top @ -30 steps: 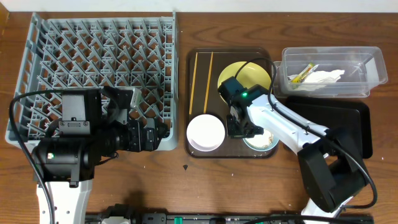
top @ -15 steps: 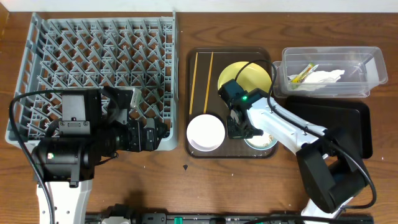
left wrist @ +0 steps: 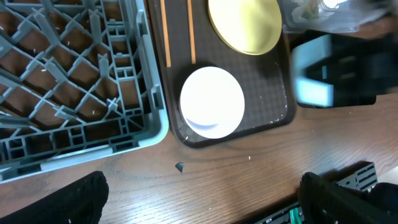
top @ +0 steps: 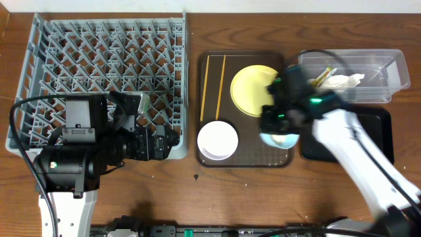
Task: Sort waste into correct bins and load items into the dishwasher
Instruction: 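Tip the blue bowl over the black tray to dump the rice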
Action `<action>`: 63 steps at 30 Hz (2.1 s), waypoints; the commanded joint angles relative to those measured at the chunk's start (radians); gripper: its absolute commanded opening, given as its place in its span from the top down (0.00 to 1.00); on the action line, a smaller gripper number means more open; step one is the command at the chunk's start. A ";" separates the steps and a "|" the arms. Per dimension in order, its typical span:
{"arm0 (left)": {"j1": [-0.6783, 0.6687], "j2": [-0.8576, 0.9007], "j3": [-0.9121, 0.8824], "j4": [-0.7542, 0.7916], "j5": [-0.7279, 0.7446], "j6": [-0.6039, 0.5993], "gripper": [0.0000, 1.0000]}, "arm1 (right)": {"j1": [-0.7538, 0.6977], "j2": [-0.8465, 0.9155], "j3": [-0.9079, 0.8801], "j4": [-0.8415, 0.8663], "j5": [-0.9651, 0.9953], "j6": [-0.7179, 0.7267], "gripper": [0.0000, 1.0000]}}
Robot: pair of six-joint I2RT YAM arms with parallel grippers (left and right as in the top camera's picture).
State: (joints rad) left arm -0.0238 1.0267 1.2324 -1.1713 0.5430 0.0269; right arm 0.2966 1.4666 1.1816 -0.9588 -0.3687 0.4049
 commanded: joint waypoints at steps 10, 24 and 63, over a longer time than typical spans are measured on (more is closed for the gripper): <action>-0.004 0.000 0.013 -0.002 -0.006 0.006 0.02 | -0.552 -0.011 -0.061 -0.028 -0.572 -0.394 0.99; -0.004 0.000 0.013 -0.002 -0.006 0.006 0.02 | -0.806 0.121 -0.300 0.333 -1.112 -0.568 0.99; -0.004 0.000 0.013 -0.002 -0.006 0.006 0.02 | -0.814 0.087 -0.310 0.251 -0.949 -0.471 0.99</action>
State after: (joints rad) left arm -0.0238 1.0267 1.2324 -1.1709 0.5430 0.0265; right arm -0.5045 1.5749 0.8680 -0.7242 -1.3621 -0.1326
